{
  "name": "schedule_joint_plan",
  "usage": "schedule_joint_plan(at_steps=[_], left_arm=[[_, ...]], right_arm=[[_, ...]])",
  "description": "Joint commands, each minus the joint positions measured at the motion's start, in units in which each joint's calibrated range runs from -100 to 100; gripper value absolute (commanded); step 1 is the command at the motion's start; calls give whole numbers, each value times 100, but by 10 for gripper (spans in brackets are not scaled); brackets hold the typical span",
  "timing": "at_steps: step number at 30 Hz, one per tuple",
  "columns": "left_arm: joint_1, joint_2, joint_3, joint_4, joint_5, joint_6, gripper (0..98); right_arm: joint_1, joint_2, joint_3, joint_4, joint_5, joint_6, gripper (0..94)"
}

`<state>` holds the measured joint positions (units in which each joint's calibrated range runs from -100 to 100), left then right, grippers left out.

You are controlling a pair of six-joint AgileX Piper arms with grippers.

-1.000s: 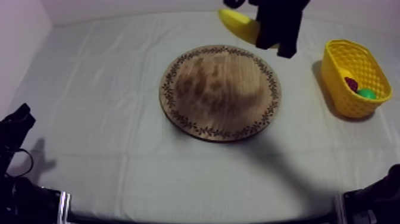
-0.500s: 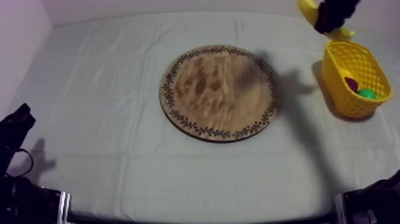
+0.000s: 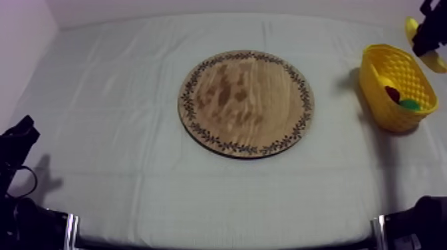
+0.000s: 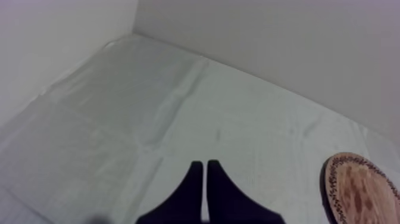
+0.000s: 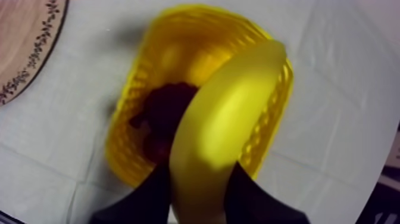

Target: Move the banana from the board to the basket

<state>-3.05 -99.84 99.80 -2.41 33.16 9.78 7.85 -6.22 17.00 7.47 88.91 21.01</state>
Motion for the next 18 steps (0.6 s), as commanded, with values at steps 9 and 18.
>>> schedule_joint_plan(at_steps=[9,18], left_arm=[[-2,2,-2,-1,-1,1,1],[-2,2,-2,-1,-1,1,1]], right_arm=[[191,430,282,-12,-362,-52,162],[294,1462,329,-93,-930,-193,209]])
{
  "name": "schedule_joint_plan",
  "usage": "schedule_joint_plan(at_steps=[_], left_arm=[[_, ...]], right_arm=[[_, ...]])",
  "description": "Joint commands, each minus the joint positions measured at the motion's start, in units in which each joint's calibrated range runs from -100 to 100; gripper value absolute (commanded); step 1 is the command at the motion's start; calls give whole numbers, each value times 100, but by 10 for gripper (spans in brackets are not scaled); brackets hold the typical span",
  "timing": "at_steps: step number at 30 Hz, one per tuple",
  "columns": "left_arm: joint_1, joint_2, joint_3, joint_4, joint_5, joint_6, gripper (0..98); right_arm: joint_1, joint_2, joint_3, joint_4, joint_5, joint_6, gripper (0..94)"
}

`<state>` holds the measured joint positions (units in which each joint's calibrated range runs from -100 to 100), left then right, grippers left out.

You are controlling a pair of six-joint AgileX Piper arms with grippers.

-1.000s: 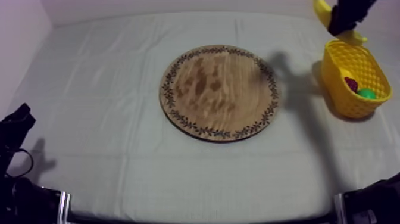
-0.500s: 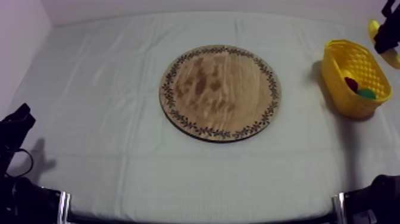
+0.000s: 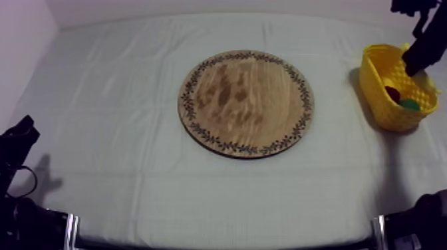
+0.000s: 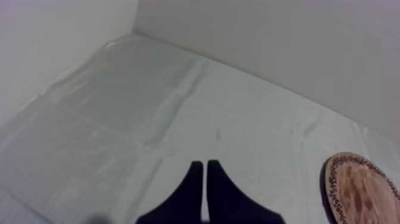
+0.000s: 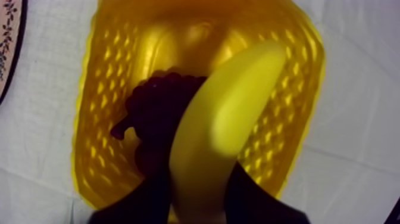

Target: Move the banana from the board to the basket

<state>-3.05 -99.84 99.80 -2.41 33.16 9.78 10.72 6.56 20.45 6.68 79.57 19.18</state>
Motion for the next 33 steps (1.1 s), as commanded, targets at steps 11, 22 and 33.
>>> schedule_joint_plan(at_steps=[11,22,33], left_arm=[[-2,2,-2,-1,-1,1,1],[-2,2,-2,-1,-1,0,1],[-2,2,-2,-1,-1,1,1]], right_arm=[[-2,940,162,-37,-449,-181,472],[-19,850,105,-152,-491,-207,716],[152,-323,300,-453,-471,9,483]])
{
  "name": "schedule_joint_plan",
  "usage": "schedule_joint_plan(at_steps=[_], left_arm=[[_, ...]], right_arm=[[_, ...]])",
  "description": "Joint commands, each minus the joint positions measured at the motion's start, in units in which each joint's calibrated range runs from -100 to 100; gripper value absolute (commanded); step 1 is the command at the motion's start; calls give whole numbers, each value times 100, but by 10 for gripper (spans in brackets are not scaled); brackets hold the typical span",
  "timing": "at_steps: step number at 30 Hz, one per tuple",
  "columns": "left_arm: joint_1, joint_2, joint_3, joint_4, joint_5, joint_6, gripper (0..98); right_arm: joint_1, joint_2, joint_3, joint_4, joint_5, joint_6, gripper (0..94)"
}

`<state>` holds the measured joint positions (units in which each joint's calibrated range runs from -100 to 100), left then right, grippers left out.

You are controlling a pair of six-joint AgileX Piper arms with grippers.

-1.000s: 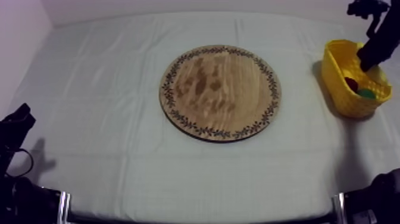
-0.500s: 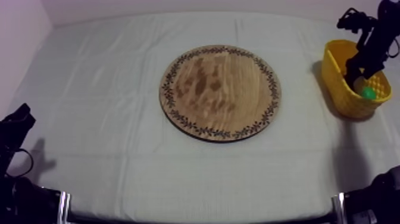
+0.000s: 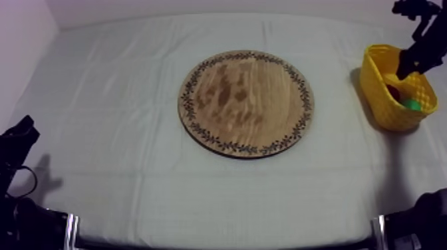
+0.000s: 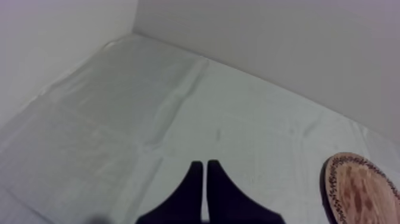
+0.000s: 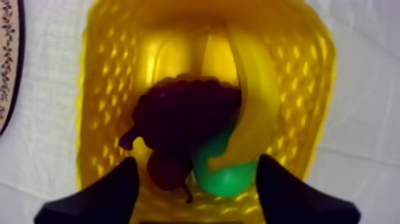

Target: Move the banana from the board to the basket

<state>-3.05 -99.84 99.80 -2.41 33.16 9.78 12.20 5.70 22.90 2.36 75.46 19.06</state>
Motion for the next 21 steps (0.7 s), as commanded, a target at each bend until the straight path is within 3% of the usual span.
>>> schedule_joint_plan(at_steps=[1,13,21], left_arm=[[-2,2,-2,-1,-1,1,1],[-2,2,-2,-1,-1,1,1],[-2,2,-2,-1,-1,1,1]], right_arm=[[12,-385,127,-42,-90,41,451],[-312,-2456,1630,-88,-751,141,127],[-138,-3780,2847,-515,-1377,374,21]])
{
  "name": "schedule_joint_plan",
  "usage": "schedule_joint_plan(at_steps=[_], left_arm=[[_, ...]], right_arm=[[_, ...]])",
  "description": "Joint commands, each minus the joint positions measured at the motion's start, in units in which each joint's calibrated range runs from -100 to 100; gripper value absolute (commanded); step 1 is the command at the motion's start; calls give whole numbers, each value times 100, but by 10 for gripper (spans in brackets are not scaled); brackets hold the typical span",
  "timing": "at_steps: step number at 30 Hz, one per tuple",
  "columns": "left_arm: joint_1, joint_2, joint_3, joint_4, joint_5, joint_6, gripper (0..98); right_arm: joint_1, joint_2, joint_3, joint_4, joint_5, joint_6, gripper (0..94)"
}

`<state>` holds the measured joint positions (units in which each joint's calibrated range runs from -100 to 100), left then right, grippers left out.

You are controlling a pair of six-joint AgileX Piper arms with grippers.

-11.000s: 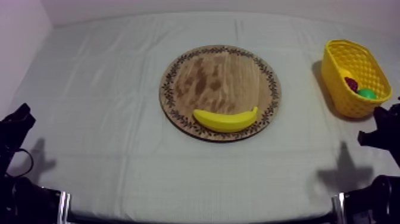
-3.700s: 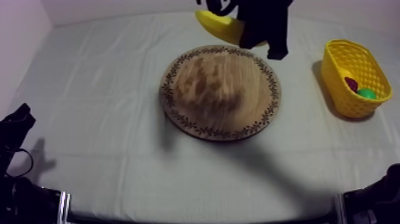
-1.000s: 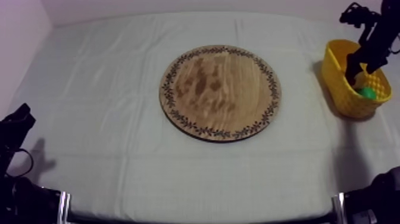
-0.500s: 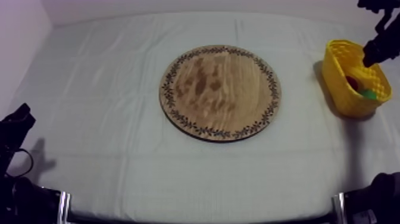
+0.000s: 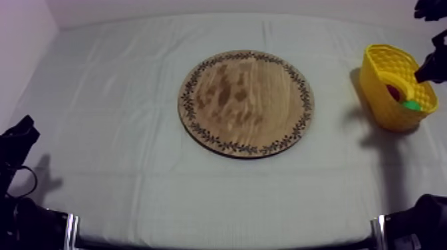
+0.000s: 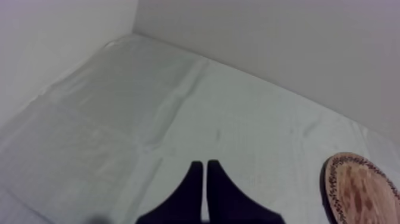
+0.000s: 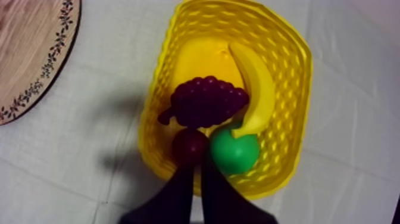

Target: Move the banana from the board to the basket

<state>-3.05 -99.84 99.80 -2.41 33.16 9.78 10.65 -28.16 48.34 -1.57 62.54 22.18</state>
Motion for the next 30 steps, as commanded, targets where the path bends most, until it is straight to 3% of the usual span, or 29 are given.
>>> schedule_joint_plan(at_steps=[1,9,16,23,30], left_arm=[[-2,2,-2,-1,-1,1,1],[-2,2,-2,-1,-1,1,1],[-2,2,-2,-1,-1,1,1],[-2,2,-2,-1,-1,1,1],[-2,2,-2,-1,-1,1,1]], right_arm=[[51,-549,437,-240,-136,146,17],[357,-1914,1504,-1177,-319,466,5],[479,-3303,2752,-1712,-992,559,4],[386,-4675,3968,-2006,-1682,667,4],[255,-5792,4341,-1841,-1605,152,3]])
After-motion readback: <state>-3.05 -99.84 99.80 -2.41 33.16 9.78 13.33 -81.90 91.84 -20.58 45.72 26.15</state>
